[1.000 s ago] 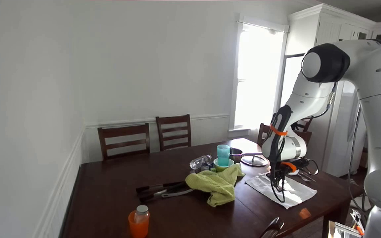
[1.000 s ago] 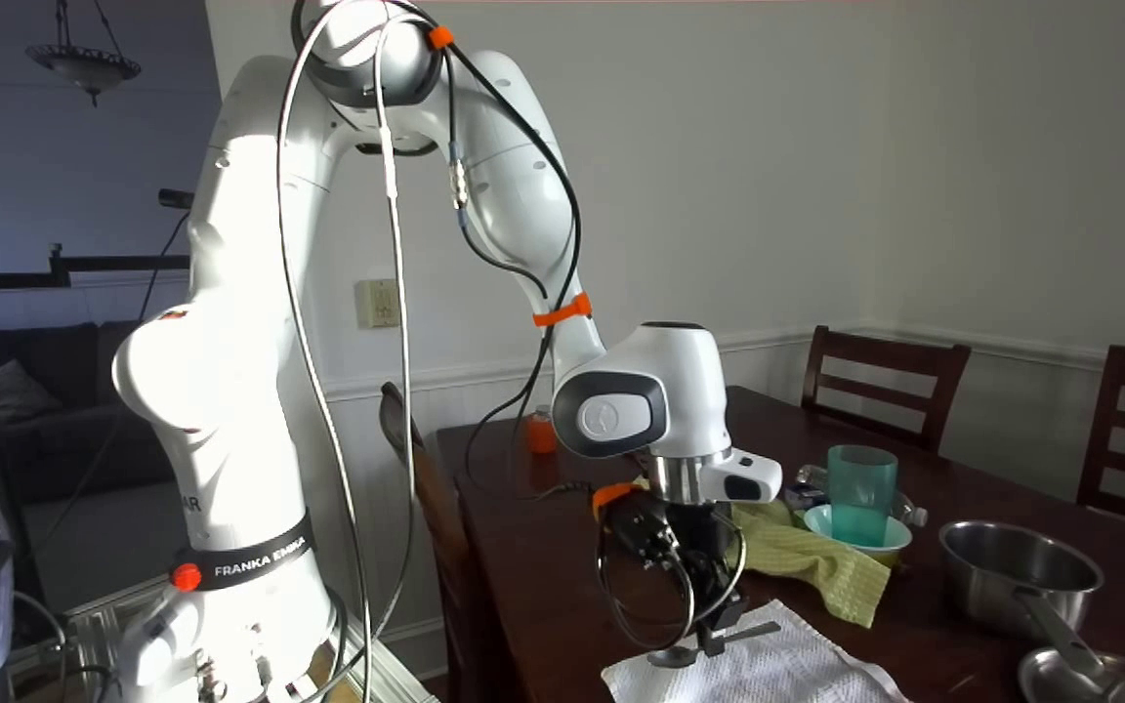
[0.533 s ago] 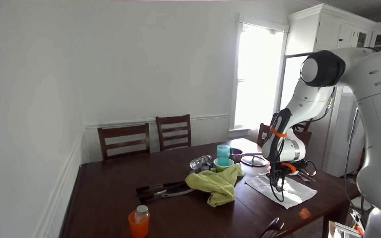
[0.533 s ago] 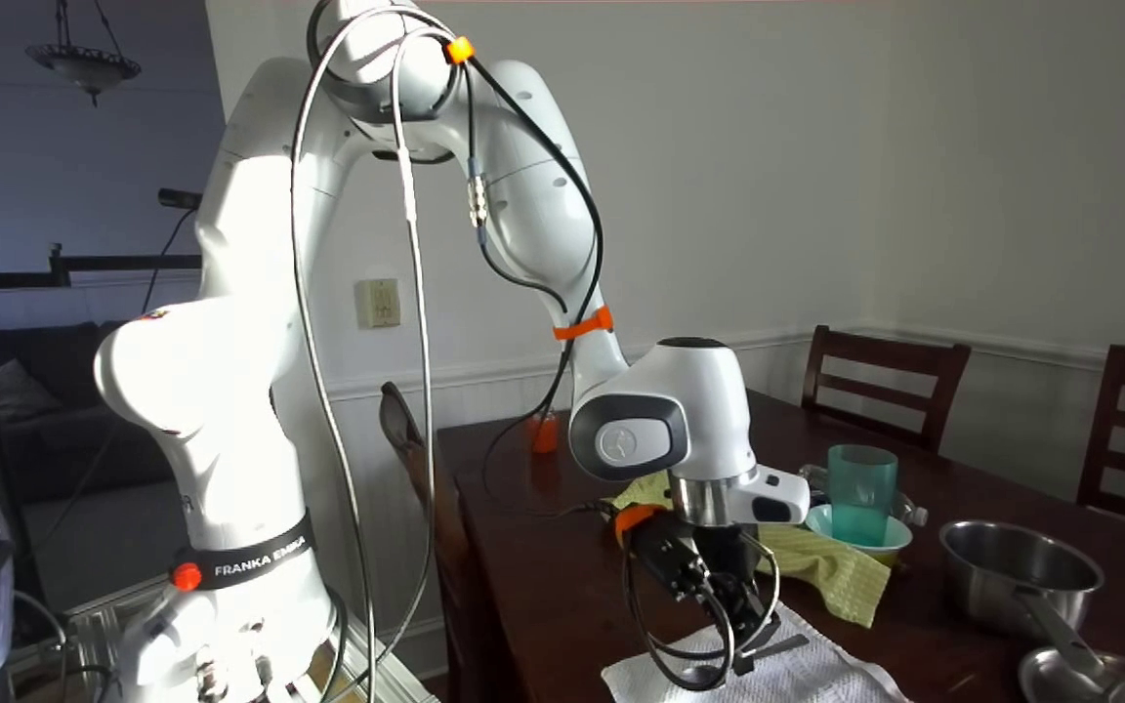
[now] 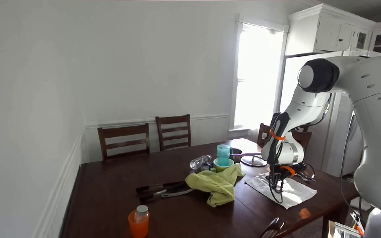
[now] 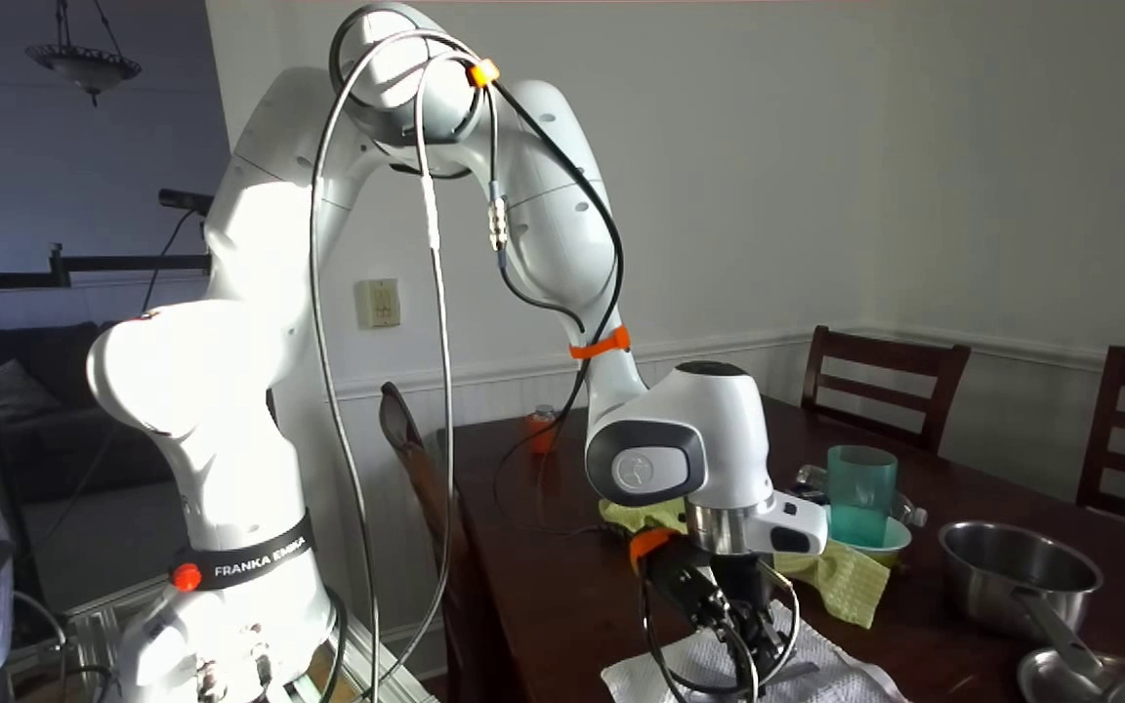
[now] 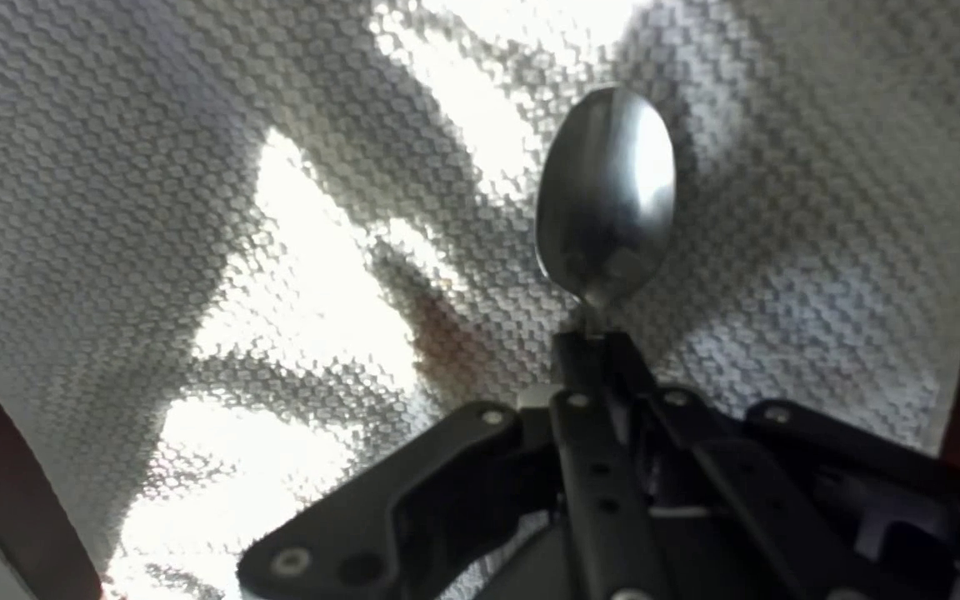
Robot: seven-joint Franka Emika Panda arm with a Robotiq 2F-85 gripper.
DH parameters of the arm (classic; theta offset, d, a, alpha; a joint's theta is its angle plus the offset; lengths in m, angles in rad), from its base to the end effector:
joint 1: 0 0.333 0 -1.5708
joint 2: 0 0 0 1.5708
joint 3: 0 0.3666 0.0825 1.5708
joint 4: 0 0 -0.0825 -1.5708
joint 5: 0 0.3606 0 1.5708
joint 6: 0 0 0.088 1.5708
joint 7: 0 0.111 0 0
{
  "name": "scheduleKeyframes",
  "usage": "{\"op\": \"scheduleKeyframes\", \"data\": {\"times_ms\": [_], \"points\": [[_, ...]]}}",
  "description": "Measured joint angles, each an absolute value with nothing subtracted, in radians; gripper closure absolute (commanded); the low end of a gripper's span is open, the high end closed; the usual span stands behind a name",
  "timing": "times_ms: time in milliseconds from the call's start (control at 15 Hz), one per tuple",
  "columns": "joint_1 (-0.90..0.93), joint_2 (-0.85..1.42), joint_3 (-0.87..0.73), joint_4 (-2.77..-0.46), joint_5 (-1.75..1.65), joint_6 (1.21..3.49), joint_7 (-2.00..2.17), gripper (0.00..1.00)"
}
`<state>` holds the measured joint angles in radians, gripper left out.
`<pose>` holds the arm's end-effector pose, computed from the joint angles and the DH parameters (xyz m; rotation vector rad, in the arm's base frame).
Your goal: Put the spoon on the paper towel and fold it
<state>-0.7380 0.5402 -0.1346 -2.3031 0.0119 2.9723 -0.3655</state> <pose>0.3509 -0.4188 0.1884 2.9174 -0.7373 0.1077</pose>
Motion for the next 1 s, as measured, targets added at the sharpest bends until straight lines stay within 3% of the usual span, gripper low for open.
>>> {"op": "scheduleKeyframes", "data": {"times_ms": [733,800,1000], "points": [[-0.801,0.564,-0.079,-2.260,0.011,2.972,-0.386,0.98],[-0.804,0.565,-0.077,-2.259,0.011,2.972,-0.387,0.73],[-0.807,0.566,-0.075,-2.258,0.011,2.972,-0.387,0.53]]}}
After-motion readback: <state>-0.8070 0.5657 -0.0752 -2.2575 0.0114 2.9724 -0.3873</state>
